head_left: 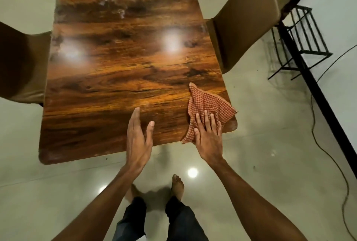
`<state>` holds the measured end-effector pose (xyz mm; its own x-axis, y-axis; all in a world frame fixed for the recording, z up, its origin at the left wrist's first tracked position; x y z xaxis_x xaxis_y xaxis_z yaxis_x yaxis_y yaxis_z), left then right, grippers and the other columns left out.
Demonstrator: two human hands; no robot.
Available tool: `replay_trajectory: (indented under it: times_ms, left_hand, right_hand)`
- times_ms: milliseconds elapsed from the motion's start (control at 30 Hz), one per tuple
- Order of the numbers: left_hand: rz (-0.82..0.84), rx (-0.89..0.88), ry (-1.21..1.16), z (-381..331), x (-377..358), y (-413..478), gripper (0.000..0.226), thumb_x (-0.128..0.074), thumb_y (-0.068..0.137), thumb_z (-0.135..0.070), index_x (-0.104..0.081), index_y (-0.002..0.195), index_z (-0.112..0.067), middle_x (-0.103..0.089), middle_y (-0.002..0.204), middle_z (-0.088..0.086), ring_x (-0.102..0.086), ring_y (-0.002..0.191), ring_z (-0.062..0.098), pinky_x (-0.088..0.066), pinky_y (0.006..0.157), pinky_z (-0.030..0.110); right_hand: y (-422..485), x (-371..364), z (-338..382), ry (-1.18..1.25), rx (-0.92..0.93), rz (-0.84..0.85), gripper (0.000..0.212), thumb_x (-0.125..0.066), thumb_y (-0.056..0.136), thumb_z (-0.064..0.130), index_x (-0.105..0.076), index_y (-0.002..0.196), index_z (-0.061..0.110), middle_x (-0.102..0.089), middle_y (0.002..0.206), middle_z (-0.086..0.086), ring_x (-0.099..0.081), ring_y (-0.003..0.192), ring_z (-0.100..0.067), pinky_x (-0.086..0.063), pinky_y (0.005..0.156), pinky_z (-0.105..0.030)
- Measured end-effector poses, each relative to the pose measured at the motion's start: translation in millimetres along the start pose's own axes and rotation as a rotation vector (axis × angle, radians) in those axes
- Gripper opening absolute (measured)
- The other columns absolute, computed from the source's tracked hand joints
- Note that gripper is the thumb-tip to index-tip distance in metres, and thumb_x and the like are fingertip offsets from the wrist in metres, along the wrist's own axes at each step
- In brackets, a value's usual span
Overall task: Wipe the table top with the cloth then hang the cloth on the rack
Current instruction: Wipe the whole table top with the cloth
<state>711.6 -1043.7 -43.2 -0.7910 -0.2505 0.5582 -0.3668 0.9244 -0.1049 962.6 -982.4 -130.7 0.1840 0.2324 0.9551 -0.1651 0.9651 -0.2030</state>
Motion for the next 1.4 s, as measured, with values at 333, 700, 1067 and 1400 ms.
replay_trajectory:
  times_ms: [333,700,1067,1400]
  left_hand:
    - [0.074,-0.012,0.064,-22,-42,21,0.068,-0.043,0.104,-0.043,-0.016,0.162,-0.019,-0.019,0.169,0.003,-0.019,0.155,0.019,-0.026,0.123,0.053]
    - [0.026,0.003,0.060,10,16,64,0.068,-0.043,0.103,-0.046,-0.018,0.161,-0.020,-0.019,0.168,0.000,-0.017,0.155,0.014,-0.021,0.126,0.044]
    - [0.044,0.001,-0.012,126,166,163,0.063,-0.039,0.105,-0.052,-0.019,0.160,-0.029,-0.016,0.168,-0.010,-0.015,0.155,0.010,-0.020,0.126,0.046]
    - [0.091,0.017,0.010,189,292,257,0.062,-0.040,0.105,-0.052,-0.020,0.160,-0.031,-0.016,0.168,-0.010,-0.017,0.155,0.015,-0.025,0.123,0.053]
  right_hand:
    - [26,18,-51,0.018,-0.109,-0.050,0.063,-0.017,0.106,0.047,-0.021,0.165,0.026,-0.013,0.175,-0.005,-0.009,0.162,-0.029,-0.009,0.130,-0.055]
    - [69,11,44,-0.001,-0.110,-0.023,0.063,-0.024,0.110,0.045,-0.006,0.167,0.026,0.004,0.175,-0.010,0.005,0.161,-0.037,0.003,0.129,-0.056]
    - [137,-19,272,0.013,-0.171,-0.071,0.055,-0.034,0.110,0.033,-0.029,0.163,0.021,-0.008,0.175,-0.011,-0.004,0.161,-0.039,-0.004,0.127,-0.061]
    - [210,-40,409,0.082,-0.226,0.014,0.060,-0.035,0.110,0.041,-0.017,0.167,0.030,0.003,0.176,-0.001,0.003,0.162,-0.028,-0.003,0.128,-0.057]
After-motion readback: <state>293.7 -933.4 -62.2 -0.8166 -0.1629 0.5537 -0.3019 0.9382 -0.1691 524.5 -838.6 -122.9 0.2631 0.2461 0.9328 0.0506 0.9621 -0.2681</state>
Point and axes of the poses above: each hand's wrist, its own y-axis towards the middle knuckle, its own x-axis out of the back of the hand, z = x × y, the point moved 5 cm from there along y, towards the middle knuckle
